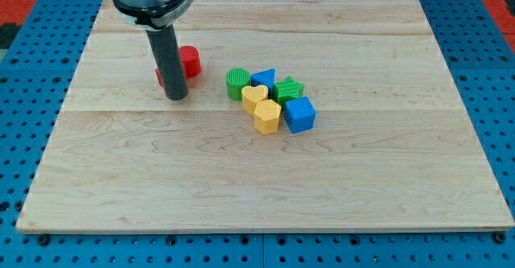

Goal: Push the green circle and blue triangle to the top right side of the green star

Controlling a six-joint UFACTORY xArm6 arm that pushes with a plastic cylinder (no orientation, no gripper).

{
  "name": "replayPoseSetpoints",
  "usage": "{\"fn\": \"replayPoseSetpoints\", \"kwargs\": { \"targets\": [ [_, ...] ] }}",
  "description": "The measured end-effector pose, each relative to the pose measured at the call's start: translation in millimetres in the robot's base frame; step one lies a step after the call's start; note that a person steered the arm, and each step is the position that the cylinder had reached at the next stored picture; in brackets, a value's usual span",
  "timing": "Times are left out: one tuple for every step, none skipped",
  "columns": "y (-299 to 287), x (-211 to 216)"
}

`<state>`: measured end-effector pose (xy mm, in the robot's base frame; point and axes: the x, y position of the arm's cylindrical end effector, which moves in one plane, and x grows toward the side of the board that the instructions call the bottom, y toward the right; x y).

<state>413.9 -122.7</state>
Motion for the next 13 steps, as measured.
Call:
{"fn": "replayPoseSetpoints", "kwargs": {
  "targets": [
    [-6,-5],
    [-3,20],
    [15,50],
    [16,30],
    [31,0],
    [82,-22],
    [156,-26],
    [200,-26],
    [187,-26],
    [164,-26],
    [135,-26],
    [86,-26],
    [41,-18]
  ]
}}
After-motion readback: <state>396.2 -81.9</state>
